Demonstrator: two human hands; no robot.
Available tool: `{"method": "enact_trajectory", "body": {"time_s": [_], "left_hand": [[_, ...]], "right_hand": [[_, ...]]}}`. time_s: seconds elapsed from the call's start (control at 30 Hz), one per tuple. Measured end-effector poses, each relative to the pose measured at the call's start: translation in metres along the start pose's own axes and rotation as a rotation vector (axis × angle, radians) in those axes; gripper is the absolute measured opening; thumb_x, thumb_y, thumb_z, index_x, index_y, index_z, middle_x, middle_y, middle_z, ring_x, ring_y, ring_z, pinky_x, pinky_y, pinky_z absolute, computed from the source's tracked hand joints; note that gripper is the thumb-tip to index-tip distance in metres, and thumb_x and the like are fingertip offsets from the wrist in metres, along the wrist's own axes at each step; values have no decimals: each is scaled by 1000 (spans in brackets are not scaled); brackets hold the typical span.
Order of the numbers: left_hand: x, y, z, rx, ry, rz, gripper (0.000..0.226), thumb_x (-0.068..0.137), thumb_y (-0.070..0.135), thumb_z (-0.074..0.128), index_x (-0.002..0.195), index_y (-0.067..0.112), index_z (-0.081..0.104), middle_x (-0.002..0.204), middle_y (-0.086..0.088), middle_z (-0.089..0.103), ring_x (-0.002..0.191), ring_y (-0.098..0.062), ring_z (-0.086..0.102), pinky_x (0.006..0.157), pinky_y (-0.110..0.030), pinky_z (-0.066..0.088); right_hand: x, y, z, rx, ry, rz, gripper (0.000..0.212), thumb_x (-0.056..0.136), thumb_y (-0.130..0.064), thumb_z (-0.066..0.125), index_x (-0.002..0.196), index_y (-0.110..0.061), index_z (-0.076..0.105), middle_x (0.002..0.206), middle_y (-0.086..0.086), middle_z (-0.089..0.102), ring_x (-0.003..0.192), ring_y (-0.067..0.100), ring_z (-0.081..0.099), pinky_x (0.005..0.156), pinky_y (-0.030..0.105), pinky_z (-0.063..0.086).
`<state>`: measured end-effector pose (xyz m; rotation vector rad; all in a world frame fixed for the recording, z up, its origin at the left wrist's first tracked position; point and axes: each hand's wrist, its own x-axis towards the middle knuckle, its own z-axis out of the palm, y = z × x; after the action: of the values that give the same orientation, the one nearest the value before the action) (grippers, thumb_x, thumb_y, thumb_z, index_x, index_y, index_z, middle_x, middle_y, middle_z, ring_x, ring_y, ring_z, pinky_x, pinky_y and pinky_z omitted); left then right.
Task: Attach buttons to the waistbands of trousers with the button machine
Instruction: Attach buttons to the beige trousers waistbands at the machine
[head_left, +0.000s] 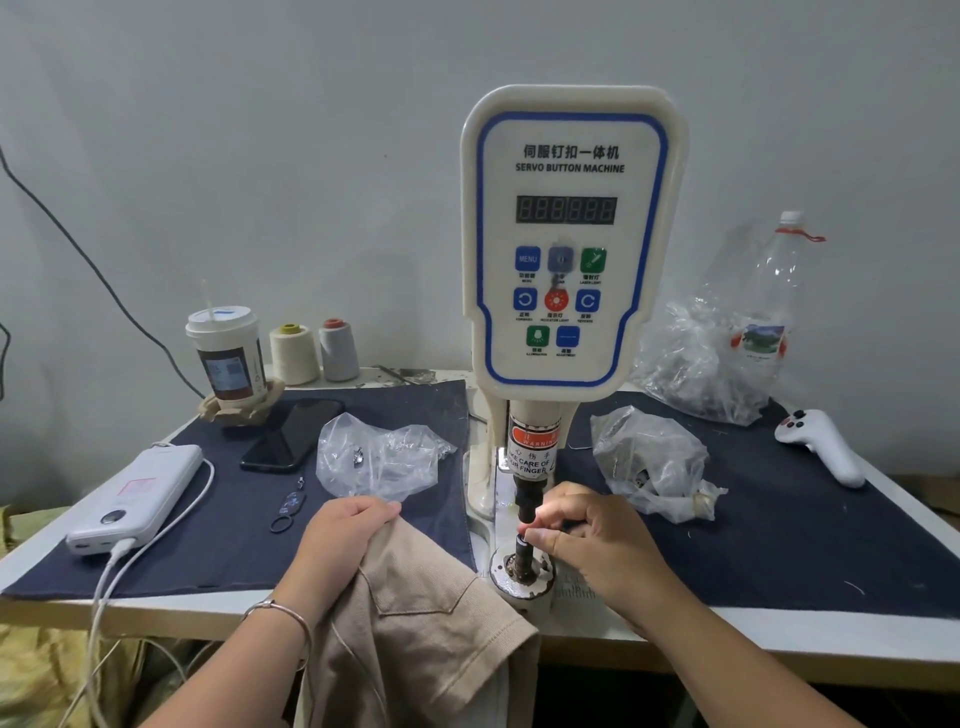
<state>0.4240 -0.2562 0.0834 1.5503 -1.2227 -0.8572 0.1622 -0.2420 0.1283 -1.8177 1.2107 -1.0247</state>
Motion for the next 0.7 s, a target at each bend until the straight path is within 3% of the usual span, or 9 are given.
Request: {"method": "enact_trajectory", "body": {"time_s": [0.3, 0.4, 0.5, 0.6, 0.63, 0.7], "left_hand": [[3, -3, 0, -20, -9, 2, 34, 90, 23, 66, 63, 13, 48, 67, -6, 41, 68, -18, 39, 70, -33, 33], [3, -3, -1, -37, -26, 5, 33, 90, 22, 66, 64, 10, 50, 70, -6, 40, 69, -20, 37, 71, -33, 31], [-4, 4, -1, -84, -67, -13, 39, 91, 22, 65, 62, 8, 44, 68, -7, 36, 68, -22, 33, 69, -33, 29], [-20, 22, -7, -24, -239, -1, 47, 92, 26, 65, 53, 12, 43, 60, -5, 37, 57, -18, 37, 59, -24, 33], [-29, 31, -10, 43, -327, 26, 44, 92, 27, 65, 52, 15, 53, 58, 0, 43, 54, -12, 41, 53, -18, 34], [-49, 51, -14, 128, -514, 63, 24, 87, 32, 66, 70, 17, 73, 67, 4, 59, 60, -4, 51, 55, -13, 38]], "right_hand": [[0, 2, -2, -16, -1, -4, 23, 77, -8, 78, 69, -29, 72, 80, -8, 69, 78, 13, 65, 72, 22, 54], [-2, 0, -2, 3, 13, -4, 26, 78, -6, 77, 69, -30, 72, 80, -5, 70, 77, 13, 65, 72, 19, 52], [-8, -3, -5, 36, 60, 16, 20, 78, -6, 77, 70, -25, 75, 78, -2, 70, 68, 3, 58, 66, 12, 47], [-20, -6, -12, 64, 143, 8, 11, 78, -8, 77, 72, -17, 75, 74, -4, 71, 64, 0, 60, 63, 8, 44], [-26, -8, -15, 67, 161, 8, 10, 78, -9, 77, 72, -17, 75, 74, -5, 72, 65, 1, 61, 64, 9, 45], [-39, -13, -20, 75, 131, 20, 11, 79, -10, 76, 73, -19, 76, 74, -5, 73, 67, 6, 63, 66, 15, 48]]}}
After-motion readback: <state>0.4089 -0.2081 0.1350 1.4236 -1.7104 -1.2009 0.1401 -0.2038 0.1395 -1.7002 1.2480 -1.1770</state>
